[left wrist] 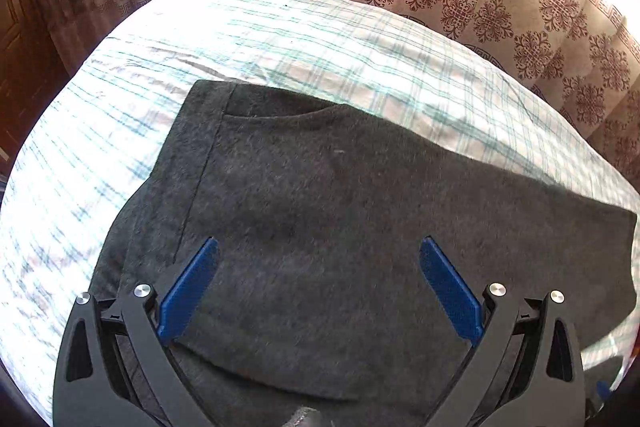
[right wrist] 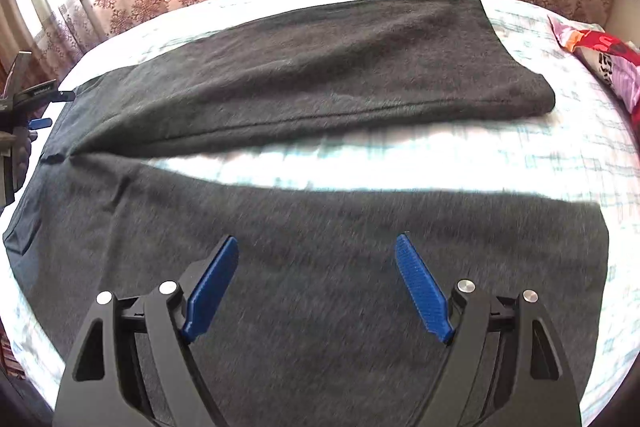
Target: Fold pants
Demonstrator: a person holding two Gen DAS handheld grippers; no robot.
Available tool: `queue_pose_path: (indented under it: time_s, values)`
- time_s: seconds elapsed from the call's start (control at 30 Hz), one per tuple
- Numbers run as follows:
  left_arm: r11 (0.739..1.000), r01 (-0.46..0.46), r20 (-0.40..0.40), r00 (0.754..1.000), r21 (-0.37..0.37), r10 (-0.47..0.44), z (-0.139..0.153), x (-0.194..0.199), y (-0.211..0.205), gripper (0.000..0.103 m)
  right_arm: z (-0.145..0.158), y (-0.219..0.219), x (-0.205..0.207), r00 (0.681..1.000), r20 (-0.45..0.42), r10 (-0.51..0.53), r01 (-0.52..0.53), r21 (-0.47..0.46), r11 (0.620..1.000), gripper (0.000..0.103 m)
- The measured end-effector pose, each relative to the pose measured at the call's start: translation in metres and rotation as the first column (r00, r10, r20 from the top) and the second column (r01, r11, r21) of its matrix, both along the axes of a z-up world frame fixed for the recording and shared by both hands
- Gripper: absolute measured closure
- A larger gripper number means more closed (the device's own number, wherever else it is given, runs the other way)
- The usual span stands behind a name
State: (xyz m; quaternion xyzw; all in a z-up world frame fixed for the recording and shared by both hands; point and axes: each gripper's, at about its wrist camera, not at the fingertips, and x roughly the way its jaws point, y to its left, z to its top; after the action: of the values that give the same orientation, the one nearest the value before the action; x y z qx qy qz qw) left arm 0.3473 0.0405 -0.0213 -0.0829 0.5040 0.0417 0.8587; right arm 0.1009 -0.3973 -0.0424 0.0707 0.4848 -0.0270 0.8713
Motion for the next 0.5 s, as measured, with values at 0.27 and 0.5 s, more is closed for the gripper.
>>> queue_pose_path:
  time_s: [0.27,0.5]
  values:
    - [0.984,-0.166,-0.089,0.983,-0.057,0.161,-0.016,0.073,0.016,0.002,-0.003,-0.008,0.037,1.0,0.011,0.007,-0.007,-0.011,1.0,0.023]
    - [0.967,-0.254,-0.138,0.959,-0.025,0.248,-0.031,0.112,0.02,0.002,-0.018,-0.001,0.051,1.0,-0.008,0.018,-0.018,-0.008,1.0,0.023]
